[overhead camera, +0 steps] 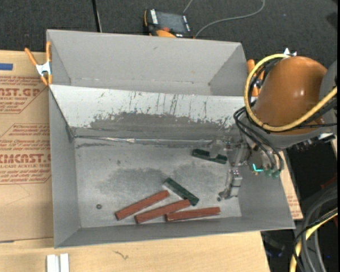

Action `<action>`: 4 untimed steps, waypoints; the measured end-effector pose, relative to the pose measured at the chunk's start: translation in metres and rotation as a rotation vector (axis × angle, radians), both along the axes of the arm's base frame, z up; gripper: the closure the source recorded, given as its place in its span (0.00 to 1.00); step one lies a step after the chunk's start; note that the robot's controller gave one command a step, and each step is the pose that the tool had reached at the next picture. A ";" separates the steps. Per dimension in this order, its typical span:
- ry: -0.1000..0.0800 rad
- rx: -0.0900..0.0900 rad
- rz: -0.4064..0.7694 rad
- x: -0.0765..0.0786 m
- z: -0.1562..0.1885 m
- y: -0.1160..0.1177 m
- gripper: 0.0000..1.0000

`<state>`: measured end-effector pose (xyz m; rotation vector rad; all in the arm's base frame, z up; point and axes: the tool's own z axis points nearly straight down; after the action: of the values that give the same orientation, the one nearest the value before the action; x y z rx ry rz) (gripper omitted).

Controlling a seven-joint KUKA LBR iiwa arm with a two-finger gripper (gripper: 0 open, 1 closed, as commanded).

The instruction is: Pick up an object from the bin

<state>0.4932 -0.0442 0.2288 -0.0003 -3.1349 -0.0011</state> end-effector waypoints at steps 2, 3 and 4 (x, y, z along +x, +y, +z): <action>-0.009 0.003 0.334 -0.011 -0.129 0.135 0.00; -0.005 0.001 0.215 -0.014 -0.129 0.112 0.00; -0.017 0.001 0.216 -0.009 -0.159 0.126 0.00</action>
Offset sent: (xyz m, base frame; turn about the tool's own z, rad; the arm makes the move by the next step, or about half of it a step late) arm -0.0040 0.0763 -0.1588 -0.0207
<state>0.4841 0.0816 0.0698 0.3396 -3.1335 -0.0021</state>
